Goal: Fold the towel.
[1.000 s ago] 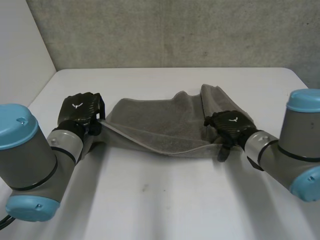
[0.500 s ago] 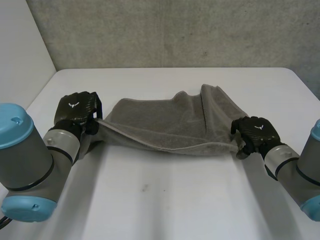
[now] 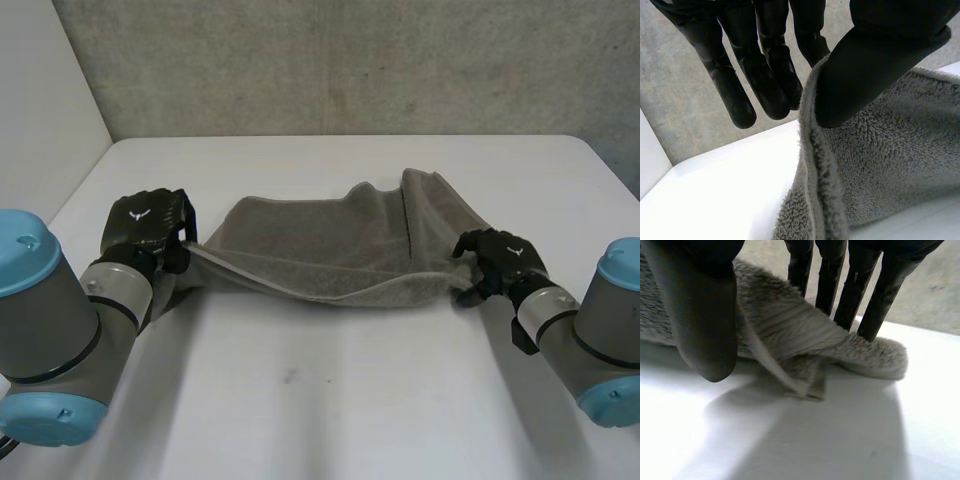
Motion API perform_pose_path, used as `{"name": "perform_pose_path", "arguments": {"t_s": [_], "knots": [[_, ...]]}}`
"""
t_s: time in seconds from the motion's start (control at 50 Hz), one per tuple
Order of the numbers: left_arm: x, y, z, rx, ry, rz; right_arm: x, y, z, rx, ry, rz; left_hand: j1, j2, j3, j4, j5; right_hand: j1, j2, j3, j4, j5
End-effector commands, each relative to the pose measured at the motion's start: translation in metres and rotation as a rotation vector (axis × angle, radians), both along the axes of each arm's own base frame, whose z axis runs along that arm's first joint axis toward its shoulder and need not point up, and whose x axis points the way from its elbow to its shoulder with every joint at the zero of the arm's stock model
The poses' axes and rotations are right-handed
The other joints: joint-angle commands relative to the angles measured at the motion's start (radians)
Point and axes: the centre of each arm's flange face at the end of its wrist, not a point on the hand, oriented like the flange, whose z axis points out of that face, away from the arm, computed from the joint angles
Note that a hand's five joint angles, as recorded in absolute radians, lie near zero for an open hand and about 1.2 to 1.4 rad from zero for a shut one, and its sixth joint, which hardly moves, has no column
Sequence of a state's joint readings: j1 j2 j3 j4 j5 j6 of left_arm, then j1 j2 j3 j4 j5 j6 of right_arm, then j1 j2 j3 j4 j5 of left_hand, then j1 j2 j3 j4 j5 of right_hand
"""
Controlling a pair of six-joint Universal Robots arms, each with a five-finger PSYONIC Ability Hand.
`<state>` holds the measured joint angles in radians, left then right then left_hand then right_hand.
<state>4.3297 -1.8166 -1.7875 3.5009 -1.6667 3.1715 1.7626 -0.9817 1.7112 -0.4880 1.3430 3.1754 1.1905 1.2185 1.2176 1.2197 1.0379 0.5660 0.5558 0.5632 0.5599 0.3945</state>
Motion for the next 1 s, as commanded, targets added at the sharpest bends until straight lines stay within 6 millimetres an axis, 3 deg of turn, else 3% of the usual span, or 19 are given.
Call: {"name": "perform_pose_path", "arguments": {"t_s": [0.02, 0.08, 0.2, 0.36, 0.64, 0.76, 0.78, 0.8, 0.82, 0.86, 0.9, 0.96, 1.0], "knots": [[0.002, -0.002, 0.000, -0.001, 0.004, 0.010, -0.017, -0.015, 0.012, -0.109, 0.026, -0.176, 0.206, 0.178, 0.179, 0.177, 0.184, 0.030, 0.040, 0.033, 0.036, 0.027], [0.003, -0.003, 0.000, -0.001, 0.004, 0.017, -0.027, -0.022, 0.026, -0.168, 0.010, -0.235, 0.206, 0.178, 0.179, 0.177, 0.184, 0.030, 0.040, 0.033, 0.036, 0.027], [0.008, -0.007, 0.001, -0.002, 0.004, 0.036, -0.038, -0.029, 0.030, -0.177, 0.005, -0.250, 0.206, 0.178, 0.179, 0.177, 0.184, 0.030, 0.040, 0.033, 0.036, 0.027], [0.010, -0.007, 0.000, 0.002, 0.003, 0.039, -0.018, -0.024, 0.005, -0.035, -0.009, -0.050, 0.206, 0.178, 0.179, 0.177, 0.184, 0.033, 0.043, 0.036, 0.039, 0.030], [0.010, -0.007, -0.002, 0.007, 0.000, 0.034, -0.015, -0.021, -0.009, 0.050, 0.012, -0.033, 0.206, 0.178, 0.179, 0.177, 0.184, 0.039, 0.049, 0.041, 0.045, 0.036], [0.010, -0.007, -0.002, 0.007, 0.000, 0.034, -0.015, -0.021, -0.007, 0.049, 0.015, -0.040, 0.206, 0.178, 0.179, 0.177, 0.184, 0.385, 0.395, 0.388, 0.391, 0.382], [0.010, -0.007, -0.002, 0.007, 0.000, 0.036, -0.016, -0.021, -0.005, 0.044, 0.020, -0.045, 0.206, 0.178, 0.179, 0.177, 0.184, 0.713, 0.724, 0.716, 0.720, 0.710], [0.010, -0.007, -0.002, 0.007, 0.000, 0.036, -0.016, -0.021, -0.005, 0.044, 0.020, -0.045, 0.206, 0.178, 0.179, 0.177, 0.184, 0.717, 0.727, 0.720, 0.723, 0.714], [0.010, -0.007, -0.002, 0.007, 0.000, 0.036, -0.017, -0.020, -0.003, 0.039, 0.025, -0.049, 0.206, 0.178, 0.179, 0.177, 0.184, 0.829, 0.839, 0.832, 0.835, 0.826], [0.010, -0.008, -0.002, 0.006, 0.000, 0.036, -0.018, -0.020, 0.004, 0.019, 0.032, -0.058, 0.206, 0.178, 0.179, 0.177, 0.184, 0.830, 0.840, 0.833, 0.836, 0.827], [0.010, -0.008, -0.002, 0.006, 0.000, 0.037, -0.020, -0.020, 0.029, -0.049, 0.047, -0.073, 0.206, 0.178, 0.179, 0.177, 0.184, 0.830, 0.840, 0.833, 0.836, 0.827], [0.009, -0.007, -0.001, 0.001, -0.005, 0.035, -0.021, -0.017, 0.041, -0.086, 0.062, -0.077, 0.206, 0.178, 0.179, 0.177, 0.184, 0.830, 0.840, 0.833, 0.836, 0.827], [0.009, -0.006, 0.000, 0.002, -0.008, 0.033, -0.022, -0.010, 0.066, -0.160, 0.078, -0.064, 0.206, 0.178, 0.179, 0.177, 0.184, 0.830, 0.840, 0.833, 0.836, 0.827]]}}
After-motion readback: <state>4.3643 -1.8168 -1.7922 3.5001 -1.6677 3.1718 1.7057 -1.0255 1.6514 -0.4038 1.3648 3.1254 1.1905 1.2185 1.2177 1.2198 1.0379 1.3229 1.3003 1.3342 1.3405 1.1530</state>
